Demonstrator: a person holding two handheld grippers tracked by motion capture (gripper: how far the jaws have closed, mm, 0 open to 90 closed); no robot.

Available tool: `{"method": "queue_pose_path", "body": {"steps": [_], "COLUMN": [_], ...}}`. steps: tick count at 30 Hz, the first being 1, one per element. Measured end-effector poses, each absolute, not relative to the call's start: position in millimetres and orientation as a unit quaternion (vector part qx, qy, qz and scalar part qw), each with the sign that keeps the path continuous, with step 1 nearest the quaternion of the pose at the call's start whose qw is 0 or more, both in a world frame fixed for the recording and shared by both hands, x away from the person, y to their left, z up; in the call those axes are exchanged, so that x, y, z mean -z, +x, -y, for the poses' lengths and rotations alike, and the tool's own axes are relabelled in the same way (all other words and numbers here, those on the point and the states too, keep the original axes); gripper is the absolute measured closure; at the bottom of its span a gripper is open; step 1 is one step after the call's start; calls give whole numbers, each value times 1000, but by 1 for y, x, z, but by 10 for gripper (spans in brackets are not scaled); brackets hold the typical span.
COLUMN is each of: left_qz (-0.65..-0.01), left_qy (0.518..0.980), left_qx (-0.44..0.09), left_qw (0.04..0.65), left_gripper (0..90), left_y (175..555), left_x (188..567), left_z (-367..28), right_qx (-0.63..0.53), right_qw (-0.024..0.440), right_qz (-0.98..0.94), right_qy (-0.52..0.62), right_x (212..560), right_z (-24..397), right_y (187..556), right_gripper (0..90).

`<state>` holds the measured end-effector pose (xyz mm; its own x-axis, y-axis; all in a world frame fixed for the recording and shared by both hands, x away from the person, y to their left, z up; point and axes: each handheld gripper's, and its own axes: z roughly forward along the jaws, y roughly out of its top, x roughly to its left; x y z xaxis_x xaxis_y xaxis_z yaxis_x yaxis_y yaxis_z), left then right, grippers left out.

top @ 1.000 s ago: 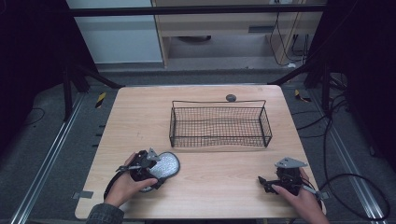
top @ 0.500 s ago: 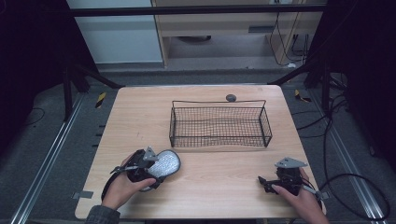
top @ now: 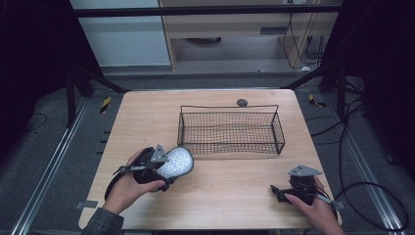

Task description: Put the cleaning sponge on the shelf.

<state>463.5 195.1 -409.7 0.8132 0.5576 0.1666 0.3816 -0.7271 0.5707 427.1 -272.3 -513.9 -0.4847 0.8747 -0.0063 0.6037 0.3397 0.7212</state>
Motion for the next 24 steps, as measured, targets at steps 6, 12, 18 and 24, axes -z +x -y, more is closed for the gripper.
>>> {"method": "queue_pose_path", "body": {"steps": [6,12,18,24], "left_qz": [-243,-226,-218,-204], "left_qy": [919,926,930,934], "left_qx": [-172,-175,-176,-183], "left_qw": [259,248,238,228], "left_gripper": [89,89,89,89], "left_y": [479,492,505,515], "left_x": [395,385,378,366], "left_z": [-188,-181,-175,-166], "right_qx": [-336,-336,-336,-336], "right_qw": [201,202,202,204], "right_qz": [-793,-793,-793,-794], "right_qy": [466,466,466,464], "right_x": [514,514,514,514], "right_z": [272,272,272,273], "right_y": [427,427,427,427], "right_gripper": [3,3,4,3]}}
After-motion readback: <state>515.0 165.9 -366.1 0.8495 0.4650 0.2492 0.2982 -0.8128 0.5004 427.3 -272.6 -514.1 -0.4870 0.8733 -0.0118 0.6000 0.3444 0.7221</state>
